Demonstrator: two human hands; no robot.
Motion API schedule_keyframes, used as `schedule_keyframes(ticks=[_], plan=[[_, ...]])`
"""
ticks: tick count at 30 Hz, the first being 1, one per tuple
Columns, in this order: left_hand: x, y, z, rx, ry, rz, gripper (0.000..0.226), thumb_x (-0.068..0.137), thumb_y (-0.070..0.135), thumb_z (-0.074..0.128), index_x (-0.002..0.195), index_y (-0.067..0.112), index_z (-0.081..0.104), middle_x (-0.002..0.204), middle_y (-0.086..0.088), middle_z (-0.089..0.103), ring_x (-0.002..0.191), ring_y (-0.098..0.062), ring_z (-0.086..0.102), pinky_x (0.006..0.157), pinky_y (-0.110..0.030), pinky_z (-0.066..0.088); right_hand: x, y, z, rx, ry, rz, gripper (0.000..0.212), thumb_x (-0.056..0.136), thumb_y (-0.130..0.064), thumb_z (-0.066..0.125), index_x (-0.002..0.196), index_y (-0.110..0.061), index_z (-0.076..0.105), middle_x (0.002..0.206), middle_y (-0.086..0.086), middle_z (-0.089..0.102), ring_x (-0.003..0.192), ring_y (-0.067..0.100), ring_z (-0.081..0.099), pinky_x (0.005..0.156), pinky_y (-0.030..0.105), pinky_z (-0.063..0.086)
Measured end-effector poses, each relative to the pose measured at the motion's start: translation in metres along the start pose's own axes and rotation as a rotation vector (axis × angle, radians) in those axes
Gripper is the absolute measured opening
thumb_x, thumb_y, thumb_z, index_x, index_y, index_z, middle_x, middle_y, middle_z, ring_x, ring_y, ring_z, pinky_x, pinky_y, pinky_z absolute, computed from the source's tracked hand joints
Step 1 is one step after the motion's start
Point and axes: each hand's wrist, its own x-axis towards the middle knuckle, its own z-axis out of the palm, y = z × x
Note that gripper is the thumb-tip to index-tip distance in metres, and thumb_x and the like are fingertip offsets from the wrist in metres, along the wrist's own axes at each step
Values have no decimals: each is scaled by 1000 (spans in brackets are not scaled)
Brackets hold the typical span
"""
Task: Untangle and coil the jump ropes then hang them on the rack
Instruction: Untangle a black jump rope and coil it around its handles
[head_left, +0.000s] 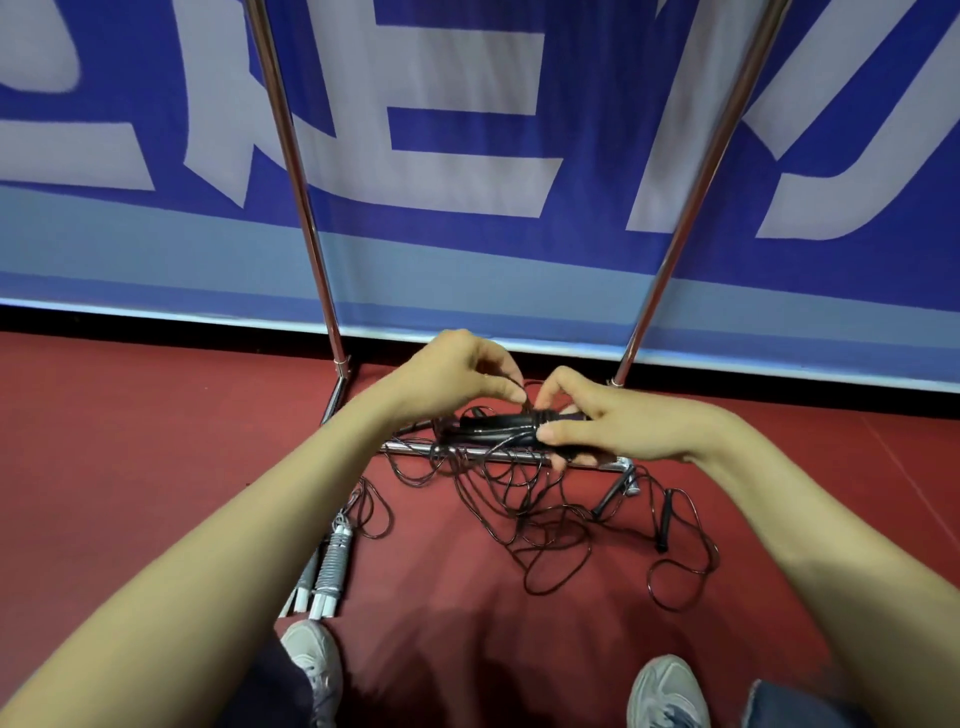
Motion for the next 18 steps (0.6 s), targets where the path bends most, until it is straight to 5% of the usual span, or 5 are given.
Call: schedule_keyframes(ticks=[5, 10, 14, 18], plan=[[-1, 12, 26, -58, 218, -15, 9, 87, 22, 70, 87, 15, 75, 74, 6, 70, 63, 0, 58, 64, -16, 45, 11, 6, 0, -318, 303, 62, 32, 98, -35, 52, 127, -24, 45, 75, -8, 61, 65, 10, 54, 61, 25, 41], [-1, 23, 31, -32, 283, 6, 13, 94, 22, 59, 97, 17, 71, 57, 20, 59, 54, 9, 53, 54, -6, 35, 15, 13, -3, -359, 581, 19, 30, 96, -35, 51, 126, -30, 50, 93, 4, 66, 78, 22, 61, 72, 37, 49], [-1, 23, 31, -560, 215, -143, 5, 94, 19, 60, 91, 14, 60, 72, 2, 65, 42, -3, 36, 43, -17, 29, 12, 10, -6, -365, 722, -41, 32, 96, -29, 50, 127, -32, 47, 84, 0, 61, 67, 15, 53, 59, 31, 37], [-4, 23, 35, -896, 59, -222, 4, 93, 18, 61, 94, 14, 62, 68, 1, 59, 46, -5, 36, 44, -15, 30, 12, 7, -2, -168, 795, -192, 26, 97, -30, 53, 122, -34, 52, 86, -7, 66, 69, 13, 58, 68, 34, 45]])
